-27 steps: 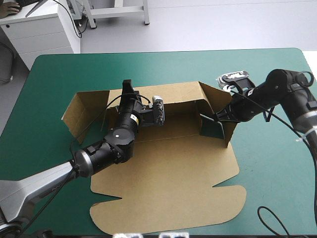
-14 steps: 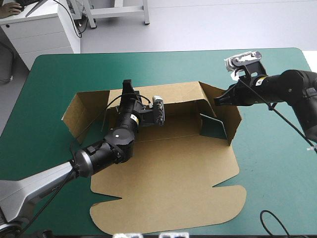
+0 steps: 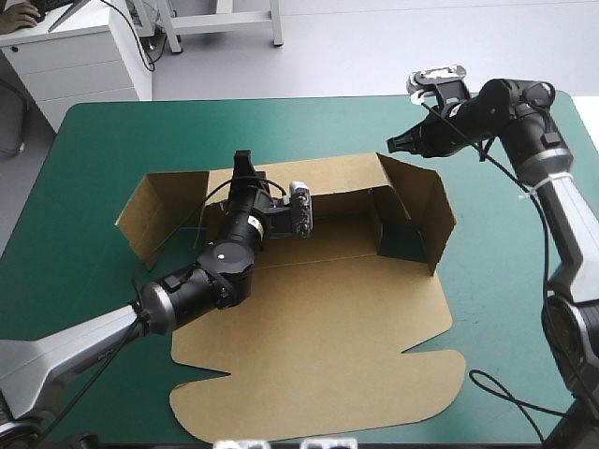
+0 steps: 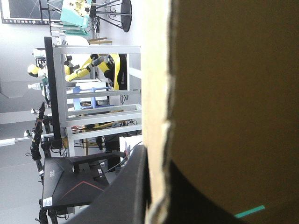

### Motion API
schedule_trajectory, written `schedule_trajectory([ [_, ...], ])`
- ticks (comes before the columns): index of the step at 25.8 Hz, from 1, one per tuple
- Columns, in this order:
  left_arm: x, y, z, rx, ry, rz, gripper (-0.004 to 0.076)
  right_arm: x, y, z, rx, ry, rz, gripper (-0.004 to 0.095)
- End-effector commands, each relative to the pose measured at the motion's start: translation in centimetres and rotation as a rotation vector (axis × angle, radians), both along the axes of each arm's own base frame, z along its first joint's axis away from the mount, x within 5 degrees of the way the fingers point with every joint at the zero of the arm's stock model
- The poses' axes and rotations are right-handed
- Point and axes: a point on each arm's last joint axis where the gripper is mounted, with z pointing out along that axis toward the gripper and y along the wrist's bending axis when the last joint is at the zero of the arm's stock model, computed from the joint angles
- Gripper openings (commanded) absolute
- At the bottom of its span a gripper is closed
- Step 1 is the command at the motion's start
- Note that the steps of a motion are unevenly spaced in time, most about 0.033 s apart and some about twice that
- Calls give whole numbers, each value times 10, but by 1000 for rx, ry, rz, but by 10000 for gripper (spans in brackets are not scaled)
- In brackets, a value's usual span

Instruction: Fold the box

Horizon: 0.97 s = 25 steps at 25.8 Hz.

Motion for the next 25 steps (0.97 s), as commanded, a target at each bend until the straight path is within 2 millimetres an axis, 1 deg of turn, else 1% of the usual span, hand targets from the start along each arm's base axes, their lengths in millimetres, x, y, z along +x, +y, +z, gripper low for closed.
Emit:
schedule_trajectory([
  [1,-4,1,24,-23,-84,-29,-8,0,1,16,24,-55,-4,-14],
  [4,-4,1,24,-19,-89,-31,-8,2,3,6,29,13,12,-14],
  [20,-4,1,24,-18,-89,-30,-8,-11,3,-4,-14,147,82,-14],
  [25,-4,1,25,-17,-90,-26,-8,-22,2,-19,-18,191,97,-14],
])
